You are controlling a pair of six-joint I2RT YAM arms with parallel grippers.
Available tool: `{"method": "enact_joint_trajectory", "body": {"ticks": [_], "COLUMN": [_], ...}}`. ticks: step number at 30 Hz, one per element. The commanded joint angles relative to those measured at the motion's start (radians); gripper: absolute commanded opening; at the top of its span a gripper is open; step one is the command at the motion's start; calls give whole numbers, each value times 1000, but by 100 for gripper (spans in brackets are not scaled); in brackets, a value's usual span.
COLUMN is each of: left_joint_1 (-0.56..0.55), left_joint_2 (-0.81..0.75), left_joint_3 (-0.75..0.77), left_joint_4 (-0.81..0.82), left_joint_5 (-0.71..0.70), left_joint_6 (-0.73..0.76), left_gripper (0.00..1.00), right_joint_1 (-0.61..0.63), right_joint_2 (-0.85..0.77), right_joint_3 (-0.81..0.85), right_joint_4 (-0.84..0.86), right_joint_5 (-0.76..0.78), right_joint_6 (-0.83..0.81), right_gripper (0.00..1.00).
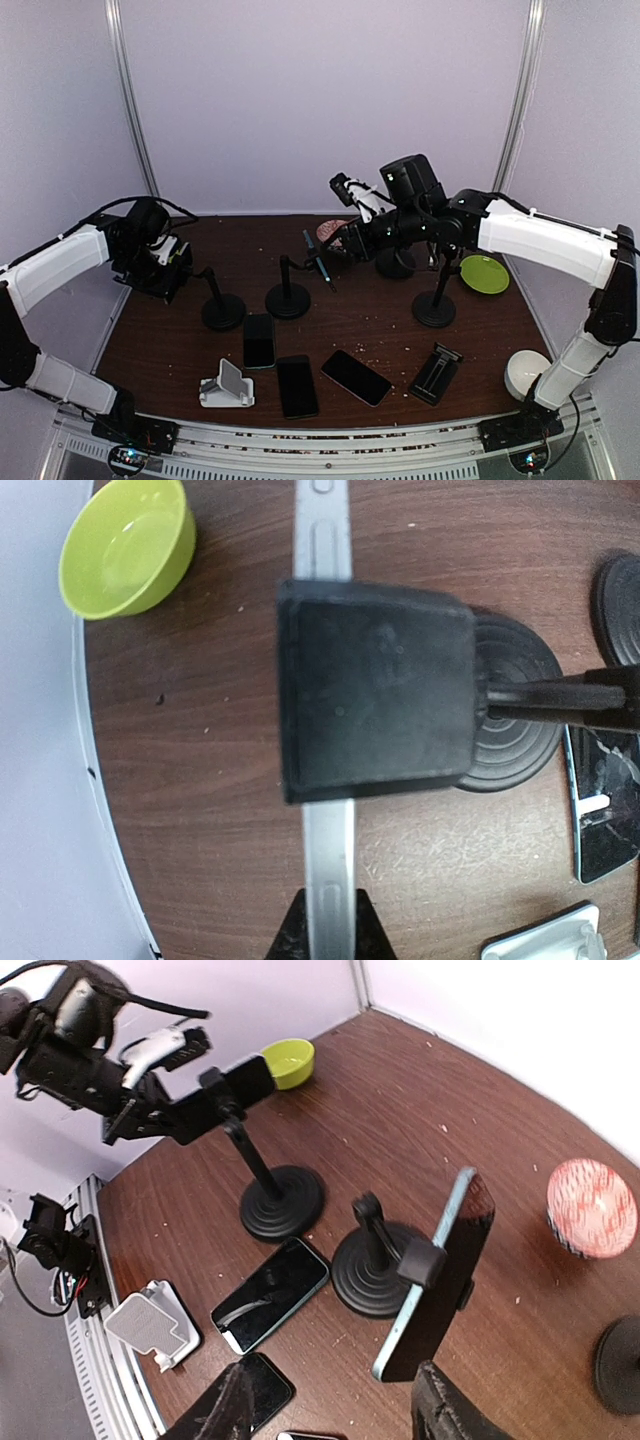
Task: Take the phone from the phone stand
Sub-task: Pick up the phone stand with the phone from the center of the board, then hold the phone stand.
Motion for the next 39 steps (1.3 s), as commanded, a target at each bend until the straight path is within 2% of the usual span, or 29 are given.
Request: {"method": "enact_joint_trajectory", "body": {"ticks": [1, 9, 19, 26, 34, 39], "left_joint_1": [-49, -128, -161, -171, -171, -181], "left_joint_2": [25, 87, 118, 103, 62, 25], "left_joint_3": [77, 158, 176, 177, 186, 183], "left_joint_4": [86, 93, 115, 140, 180, 208], "left_joint_5": [90, 118, 164, 211, 301, 352], "left_joint_6": [39, 66, 98, 99, 96, 95], "left_gripper": [6, 6, 6, 6, 6, 7], "right_joint_1": [22, 75, 116, 157, 165, 179], "right_joint_2": [39, 151, 348, 500, 605, 662], "right_joint_3": [110, 275, 516, 668, 732, 786], "right_joint_4": [-48, -100, -141, -111, -26, -63], "right_joint_5": [-62, -84, -84, -49, -44, -11], "right_joint_6": [-122, -196, -247, -176, -68, -63], "right_gripper": [55, 55, 57, 57, 58, 59]}}
